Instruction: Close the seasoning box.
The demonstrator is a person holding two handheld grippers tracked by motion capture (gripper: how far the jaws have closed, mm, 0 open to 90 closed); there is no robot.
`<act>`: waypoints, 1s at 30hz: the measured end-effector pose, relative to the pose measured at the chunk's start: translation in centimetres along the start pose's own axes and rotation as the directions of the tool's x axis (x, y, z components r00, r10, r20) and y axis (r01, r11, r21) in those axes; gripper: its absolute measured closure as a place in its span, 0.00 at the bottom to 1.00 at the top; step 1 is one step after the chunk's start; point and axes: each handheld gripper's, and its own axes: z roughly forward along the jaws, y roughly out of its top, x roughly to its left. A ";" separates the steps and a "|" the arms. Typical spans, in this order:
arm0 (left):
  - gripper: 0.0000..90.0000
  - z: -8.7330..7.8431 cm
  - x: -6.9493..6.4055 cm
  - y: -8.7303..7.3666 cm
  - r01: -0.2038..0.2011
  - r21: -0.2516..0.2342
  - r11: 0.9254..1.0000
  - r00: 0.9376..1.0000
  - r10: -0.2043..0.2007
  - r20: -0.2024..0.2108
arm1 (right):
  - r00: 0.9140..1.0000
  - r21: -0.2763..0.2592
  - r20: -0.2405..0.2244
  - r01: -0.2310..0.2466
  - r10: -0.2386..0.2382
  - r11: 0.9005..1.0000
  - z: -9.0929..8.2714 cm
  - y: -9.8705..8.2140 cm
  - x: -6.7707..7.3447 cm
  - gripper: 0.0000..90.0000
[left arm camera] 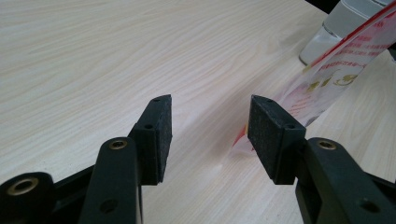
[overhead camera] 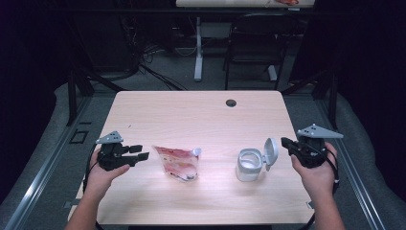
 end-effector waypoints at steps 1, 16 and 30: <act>0.56 0.0 0.0 0.0 0.000 0.000 1.000 1.000 0.000 0.000 | 1.000 0.008 0.005 0.002 -0.002 1.000 0.0 -0.2 -0.1 1.00; 0.56 0.0 0.1 0.0 0.001 0.001 1.000 1.000 -0.001 0.001 | 0.999 0.033 -0.025 -0.021 0.022 0.999 1.3 -1.6 0.5 1.00; 0.56 0.0 0.1 0.0 -0.002 -0.003 1.000 1.000 0.002 0.000 | 0.997 0.024 -0.079 0.014 -0.012 1.000 2.2 -0.8 2.6 1.00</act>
